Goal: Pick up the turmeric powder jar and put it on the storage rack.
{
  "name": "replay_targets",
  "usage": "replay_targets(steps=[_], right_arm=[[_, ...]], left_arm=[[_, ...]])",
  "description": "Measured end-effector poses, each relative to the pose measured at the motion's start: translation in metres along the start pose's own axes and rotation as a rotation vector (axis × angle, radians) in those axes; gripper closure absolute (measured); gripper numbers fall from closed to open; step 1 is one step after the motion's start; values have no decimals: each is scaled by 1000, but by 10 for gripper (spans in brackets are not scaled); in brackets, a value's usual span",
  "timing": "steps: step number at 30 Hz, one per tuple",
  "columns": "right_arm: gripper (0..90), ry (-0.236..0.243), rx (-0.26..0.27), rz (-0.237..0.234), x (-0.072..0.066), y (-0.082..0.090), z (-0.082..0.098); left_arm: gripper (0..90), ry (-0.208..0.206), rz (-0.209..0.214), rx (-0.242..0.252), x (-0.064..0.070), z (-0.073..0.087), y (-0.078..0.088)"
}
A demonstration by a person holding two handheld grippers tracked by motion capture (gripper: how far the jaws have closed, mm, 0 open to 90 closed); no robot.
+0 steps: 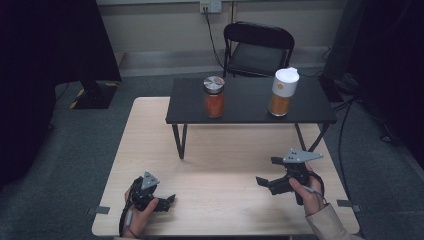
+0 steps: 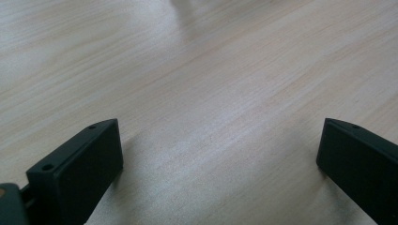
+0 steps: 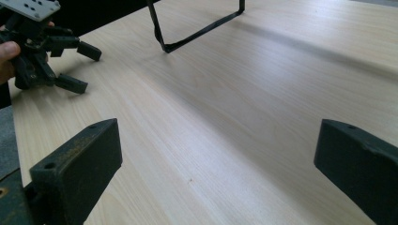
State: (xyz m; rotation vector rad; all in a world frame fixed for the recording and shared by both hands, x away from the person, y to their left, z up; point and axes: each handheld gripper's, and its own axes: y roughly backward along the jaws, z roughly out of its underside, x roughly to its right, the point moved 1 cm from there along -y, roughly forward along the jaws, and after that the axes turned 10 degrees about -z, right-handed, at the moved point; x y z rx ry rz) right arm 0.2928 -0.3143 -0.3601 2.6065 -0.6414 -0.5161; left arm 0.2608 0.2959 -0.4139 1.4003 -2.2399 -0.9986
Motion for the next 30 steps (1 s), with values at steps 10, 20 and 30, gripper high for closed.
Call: replay_targets(steps=[10, 20, 30], right_arm=[[6, -14, -17, -4, 4, 1, 15], [3, -28, -28, 7, 8, 6, 25], [4, -43, -29, 14, 12, 12, 34]], left_arm=[[0, 0, 0, 0, 0, 0, 0], [0, 0, 0, 0, 0, 0, 0], [0, 0, 0, 0, 0, 0, 0]])
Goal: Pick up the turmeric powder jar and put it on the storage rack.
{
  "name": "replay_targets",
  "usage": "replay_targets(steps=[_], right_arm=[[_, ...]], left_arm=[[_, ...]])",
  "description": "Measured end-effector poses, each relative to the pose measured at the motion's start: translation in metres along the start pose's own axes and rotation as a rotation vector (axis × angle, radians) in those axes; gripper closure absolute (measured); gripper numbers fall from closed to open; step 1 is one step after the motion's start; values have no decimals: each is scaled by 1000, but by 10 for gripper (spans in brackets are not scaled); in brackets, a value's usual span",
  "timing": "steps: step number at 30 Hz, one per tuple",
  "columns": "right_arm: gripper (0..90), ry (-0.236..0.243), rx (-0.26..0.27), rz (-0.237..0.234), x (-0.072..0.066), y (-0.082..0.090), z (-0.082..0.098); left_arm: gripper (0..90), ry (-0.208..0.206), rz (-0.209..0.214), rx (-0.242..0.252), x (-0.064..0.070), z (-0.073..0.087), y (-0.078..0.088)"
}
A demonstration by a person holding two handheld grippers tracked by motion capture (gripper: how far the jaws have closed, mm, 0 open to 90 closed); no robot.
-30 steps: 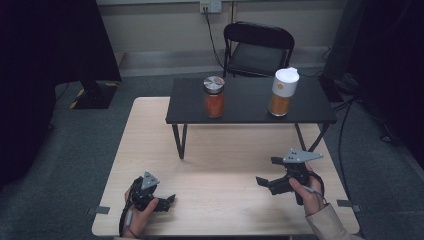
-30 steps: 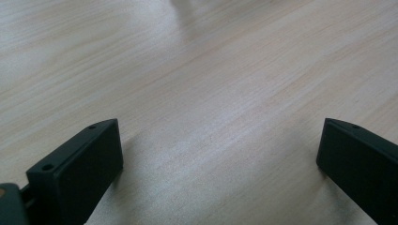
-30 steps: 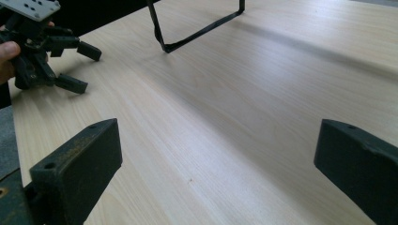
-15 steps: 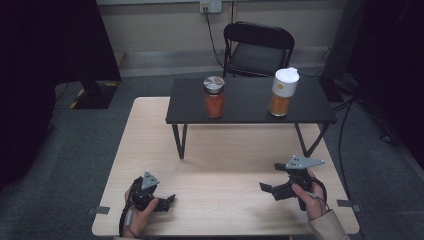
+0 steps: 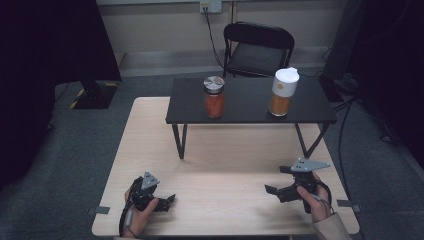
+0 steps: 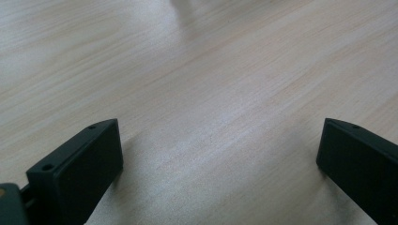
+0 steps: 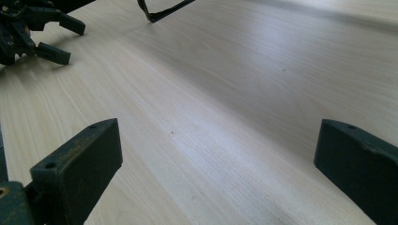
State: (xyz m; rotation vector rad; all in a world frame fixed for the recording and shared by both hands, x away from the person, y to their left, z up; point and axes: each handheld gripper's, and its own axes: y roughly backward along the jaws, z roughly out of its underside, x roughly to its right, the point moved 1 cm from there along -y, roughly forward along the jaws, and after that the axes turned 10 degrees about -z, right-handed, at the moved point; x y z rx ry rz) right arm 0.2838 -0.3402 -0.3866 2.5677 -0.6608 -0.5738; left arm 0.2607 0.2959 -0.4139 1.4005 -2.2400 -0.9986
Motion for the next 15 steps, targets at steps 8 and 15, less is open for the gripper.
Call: replay_targets(steps=[8, 15], right_arm=[[3, -5, -3, 8, 2, 3, 5], [5, -8, -6, 19, 3, 6, 8]], left_arm=[[0, 0, 0, 0, 0, 0, 0], [0, 0, 0, 0, 0, 0, 0]])
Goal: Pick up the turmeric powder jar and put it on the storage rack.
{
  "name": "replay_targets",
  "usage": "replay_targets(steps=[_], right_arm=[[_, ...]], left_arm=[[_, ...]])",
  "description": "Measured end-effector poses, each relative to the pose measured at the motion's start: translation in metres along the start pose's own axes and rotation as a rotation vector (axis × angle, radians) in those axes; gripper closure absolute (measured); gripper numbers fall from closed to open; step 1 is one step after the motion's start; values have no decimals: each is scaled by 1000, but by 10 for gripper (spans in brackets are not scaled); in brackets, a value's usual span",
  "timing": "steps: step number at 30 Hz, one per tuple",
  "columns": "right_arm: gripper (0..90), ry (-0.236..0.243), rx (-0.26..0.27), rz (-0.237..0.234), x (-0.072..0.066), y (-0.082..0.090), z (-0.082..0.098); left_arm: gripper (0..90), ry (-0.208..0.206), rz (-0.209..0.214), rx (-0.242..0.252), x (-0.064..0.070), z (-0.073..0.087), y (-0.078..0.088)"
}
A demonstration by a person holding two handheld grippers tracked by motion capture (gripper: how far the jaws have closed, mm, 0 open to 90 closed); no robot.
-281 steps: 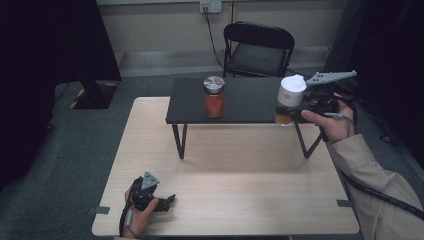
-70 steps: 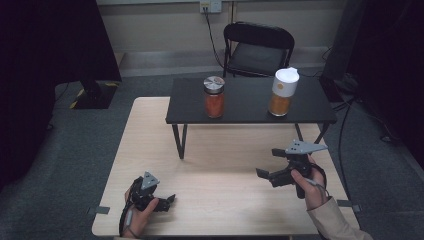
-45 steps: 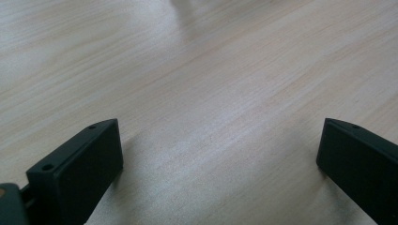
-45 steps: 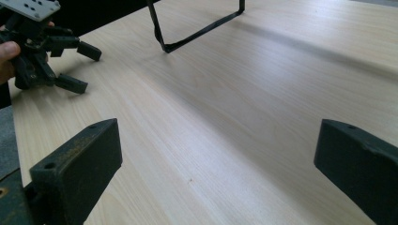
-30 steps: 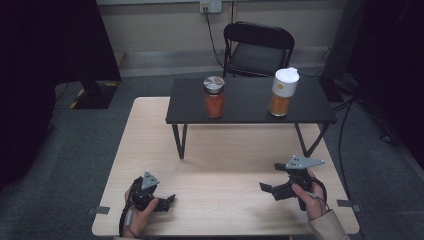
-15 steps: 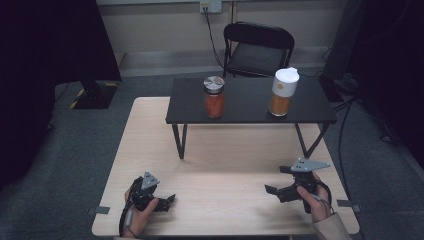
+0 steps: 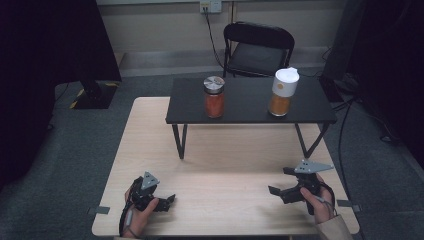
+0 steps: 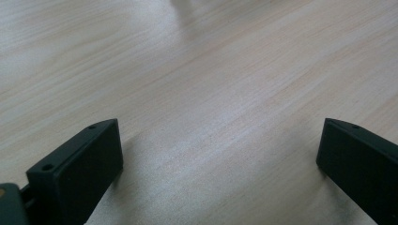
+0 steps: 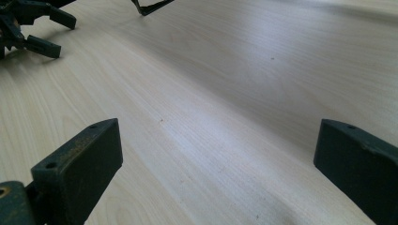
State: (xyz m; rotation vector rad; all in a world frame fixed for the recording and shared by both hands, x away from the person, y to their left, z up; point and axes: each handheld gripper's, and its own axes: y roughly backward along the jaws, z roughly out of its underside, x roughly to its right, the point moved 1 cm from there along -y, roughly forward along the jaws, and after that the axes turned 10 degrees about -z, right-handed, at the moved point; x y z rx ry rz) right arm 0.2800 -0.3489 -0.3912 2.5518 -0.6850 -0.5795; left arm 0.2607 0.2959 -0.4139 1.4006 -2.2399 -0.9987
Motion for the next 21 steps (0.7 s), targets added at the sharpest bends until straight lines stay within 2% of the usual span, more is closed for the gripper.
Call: replay_targets(steps=[21], right_arm=[[4, -35, 2, 23, 9, 12, 18]], left_arm=[[0, 0, 0, 0, 0, 0, 0]])
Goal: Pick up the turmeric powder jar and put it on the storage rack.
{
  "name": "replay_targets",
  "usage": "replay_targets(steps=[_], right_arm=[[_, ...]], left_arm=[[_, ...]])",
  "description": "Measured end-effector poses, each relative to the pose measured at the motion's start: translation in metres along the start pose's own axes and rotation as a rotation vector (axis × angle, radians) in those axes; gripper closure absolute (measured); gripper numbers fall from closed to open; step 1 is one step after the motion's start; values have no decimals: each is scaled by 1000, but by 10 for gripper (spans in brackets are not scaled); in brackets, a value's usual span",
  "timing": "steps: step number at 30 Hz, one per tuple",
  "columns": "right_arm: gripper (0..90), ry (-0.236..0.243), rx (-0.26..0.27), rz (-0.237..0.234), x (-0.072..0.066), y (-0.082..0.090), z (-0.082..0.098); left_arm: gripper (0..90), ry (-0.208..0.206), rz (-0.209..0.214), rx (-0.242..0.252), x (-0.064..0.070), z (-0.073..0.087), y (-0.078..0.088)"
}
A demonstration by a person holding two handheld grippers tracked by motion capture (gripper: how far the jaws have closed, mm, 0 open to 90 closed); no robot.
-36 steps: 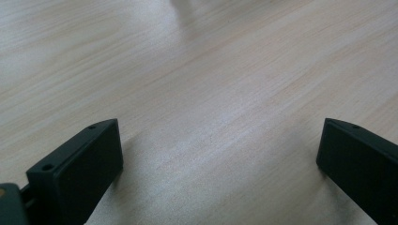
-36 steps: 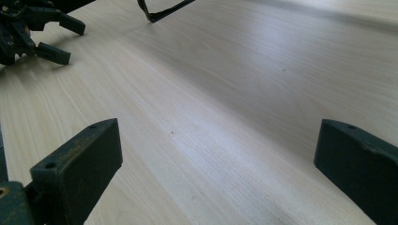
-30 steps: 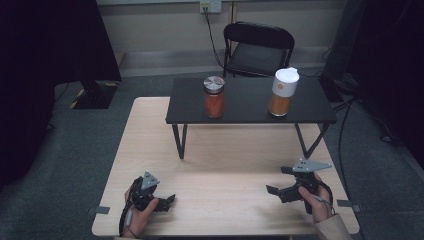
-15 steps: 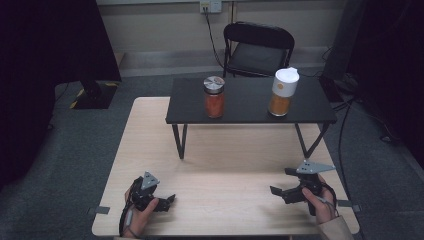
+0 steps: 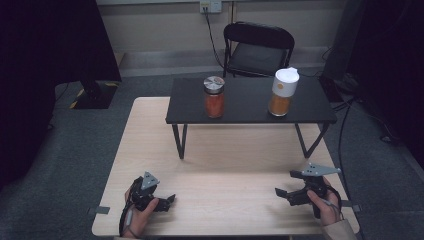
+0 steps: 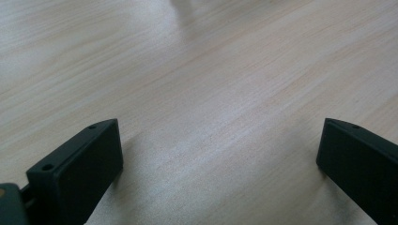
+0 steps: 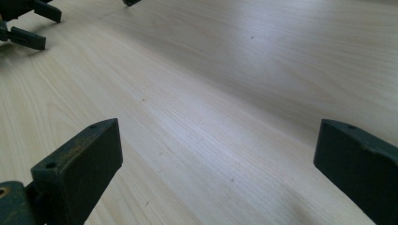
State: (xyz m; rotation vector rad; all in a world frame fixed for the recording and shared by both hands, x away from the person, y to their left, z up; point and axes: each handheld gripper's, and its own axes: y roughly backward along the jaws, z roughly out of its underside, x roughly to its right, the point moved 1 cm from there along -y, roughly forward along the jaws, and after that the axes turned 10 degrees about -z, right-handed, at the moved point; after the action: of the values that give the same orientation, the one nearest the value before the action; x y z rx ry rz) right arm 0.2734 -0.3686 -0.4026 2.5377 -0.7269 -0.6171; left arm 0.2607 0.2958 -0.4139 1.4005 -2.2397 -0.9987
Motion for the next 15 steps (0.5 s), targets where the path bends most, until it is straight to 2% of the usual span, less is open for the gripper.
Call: replay_targets(steps=[10, 15], right_arm=[[4, -15, -12, 16, 7, 9, 10], [4, -8, -27, 29, 8, 12, 12]], left_arm=[[0, 0, 0, 0, 0, 0, 0], [0, 0, 0, 0, 0, 0, 0]])
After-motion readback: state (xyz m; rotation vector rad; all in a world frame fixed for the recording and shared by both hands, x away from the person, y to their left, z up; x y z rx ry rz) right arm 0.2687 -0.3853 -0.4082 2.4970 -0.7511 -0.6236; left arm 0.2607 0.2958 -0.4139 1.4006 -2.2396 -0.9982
